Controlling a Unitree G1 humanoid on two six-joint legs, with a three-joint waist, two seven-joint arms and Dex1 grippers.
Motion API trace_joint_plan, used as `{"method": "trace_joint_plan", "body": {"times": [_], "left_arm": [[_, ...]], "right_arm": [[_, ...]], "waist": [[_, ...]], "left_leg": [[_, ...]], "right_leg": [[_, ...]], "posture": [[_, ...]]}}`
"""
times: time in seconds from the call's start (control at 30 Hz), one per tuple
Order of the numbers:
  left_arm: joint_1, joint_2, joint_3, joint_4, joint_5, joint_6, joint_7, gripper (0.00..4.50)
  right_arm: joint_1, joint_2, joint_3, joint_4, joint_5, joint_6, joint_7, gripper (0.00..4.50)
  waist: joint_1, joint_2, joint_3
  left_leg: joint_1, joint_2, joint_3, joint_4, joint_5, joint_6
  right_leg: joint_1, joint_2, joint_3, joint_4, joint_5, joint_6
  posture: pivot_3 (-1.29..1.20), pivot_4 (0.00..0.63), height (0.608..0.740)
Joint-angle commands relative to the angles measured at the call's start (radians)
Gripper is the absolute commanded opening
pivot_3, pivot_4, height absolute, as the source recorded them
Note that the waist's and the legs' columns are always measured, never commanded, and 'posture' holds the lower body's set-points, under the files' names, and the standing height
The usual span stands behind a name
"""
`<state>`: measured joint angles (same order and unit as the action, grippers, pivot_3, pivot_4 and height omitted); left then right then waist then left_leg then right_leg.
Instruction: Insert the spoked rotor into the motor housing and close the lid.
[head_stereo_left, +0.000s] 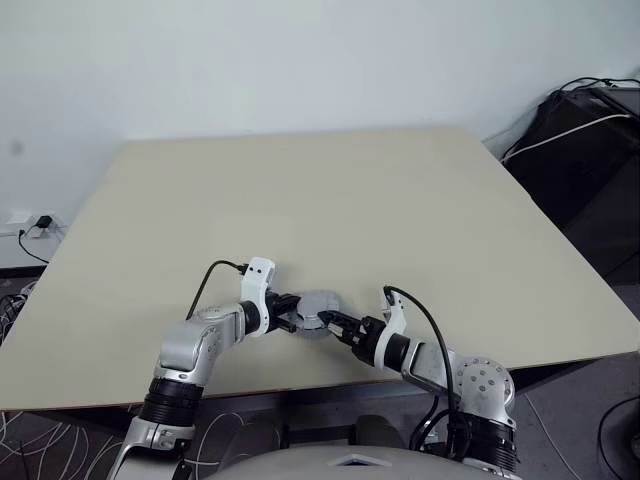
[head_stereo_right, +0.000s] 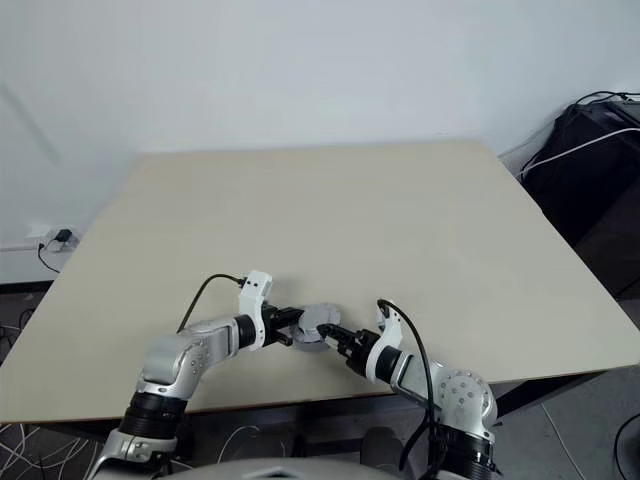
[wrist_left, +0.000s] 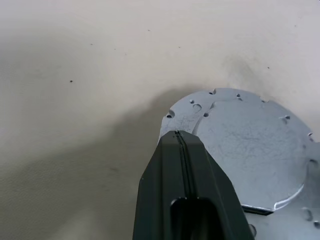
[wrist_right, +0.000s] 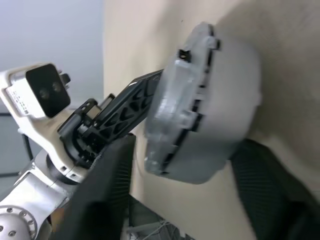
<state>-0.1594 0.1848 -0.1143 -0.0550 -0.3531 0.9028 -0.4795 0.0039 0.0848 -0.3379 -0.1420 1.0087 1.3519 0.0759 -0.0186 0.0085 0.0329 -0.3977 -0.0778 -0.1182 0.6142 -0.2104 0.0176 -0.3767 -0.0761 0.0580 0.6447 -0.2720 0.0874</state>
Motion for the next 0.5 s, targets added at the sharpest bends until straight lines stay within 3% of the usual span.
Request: {"method": "trace_joint_plan", "body": {"times": [0.03,0.1,0.5], "left_arm": [[0.009,-0.023,-0.051,-0.011,-0.019,0.014,-0.022,0.0],[0.009,-0.023,-0.052,-0.011,-0.018,0.014,-0.022,0.0],[0.015,-0.029,-0.048,-0.022,-0.023,0.011,-0.023,0.0]], "right_arm": [[-0.023,0.079,0.045,-0.025,0.055,-0.024,0.018,1.62],[-0.024,0.075,0.042,-0.026,0.058,-0.031,0.014,1.35],[0.003,0.058,0.042,-0.025,0.041,-0.043,-0.007,1.35]], "waist": [[0.001,0.0,0.0],[0.001,0.0,0.0],[0.004,0.0,0.0]], "left_leg": [[0.0,0.0,0.0,0.0,0.0,0.0],[0.0,0.0,0.0,0.0,0.0,0.0],[0.0,0.0,0.0,0.0,0.0,0.0]], "right_leg": [[0.0,0.0,0.0,0.0,0.0,0.0],[0.0,0.0,0.0,0.0,0.0,0.0],[0.0,0.0,0.0,0.0,0.0,0.0]], "posture": [[0.0,0.0,0.74],[0.0,0.0,0.74],[0.0,0.0,0.74]]}}
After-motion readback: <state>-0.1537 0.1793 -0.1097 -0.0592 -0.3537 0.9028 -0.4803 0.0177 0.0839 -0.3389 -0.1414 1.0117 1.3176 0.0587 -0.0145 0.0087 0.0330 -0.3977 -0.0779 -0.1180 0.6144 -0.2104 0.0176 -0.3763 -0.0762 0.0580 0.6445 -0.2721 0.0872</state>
